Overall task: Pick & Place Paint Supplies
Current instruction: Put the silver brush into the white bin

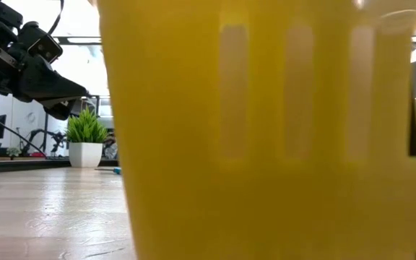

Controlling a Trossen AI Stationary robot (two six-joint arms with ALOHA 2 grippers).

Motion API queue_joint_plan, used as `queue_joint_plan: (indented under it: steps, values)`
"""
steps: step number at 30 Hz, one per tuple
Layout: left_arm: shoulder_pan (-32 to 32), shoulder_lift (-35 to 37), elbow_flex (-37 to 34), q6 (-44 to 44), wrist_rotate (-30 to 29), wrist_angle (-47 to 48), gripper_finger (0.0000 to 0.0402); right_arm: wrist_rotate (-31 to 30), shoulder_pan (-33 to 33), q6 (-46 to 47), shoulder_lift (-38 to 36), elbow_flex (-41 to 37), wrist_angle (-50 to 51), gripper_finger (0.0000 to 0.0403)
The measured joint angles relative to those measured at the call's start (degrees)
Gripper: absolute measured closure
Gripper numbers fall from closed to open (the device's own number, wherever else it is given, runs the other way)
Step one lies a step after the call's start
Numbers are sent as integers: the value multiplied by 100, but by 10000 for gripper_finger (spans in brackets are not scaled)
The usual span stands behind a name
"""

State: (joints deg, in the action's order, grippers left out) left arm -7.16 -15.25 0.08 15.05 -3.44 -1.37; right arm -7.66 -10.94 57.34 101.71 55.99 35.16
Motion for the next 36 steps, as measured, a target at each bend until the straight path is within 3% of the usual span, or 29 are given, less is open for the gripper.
queue_joint_plan:
  steps: [13,23,36]
  values:
    - [0,2,0,0,-1,-1,401,190,79,-105,63,-9,-10,274]
    - [0,2,0,0,0,1,401,149,83,-105,68,-20,61,385]
    - [1,4,0,0,1,0,401,149,81,-101,74,-22,46,387]
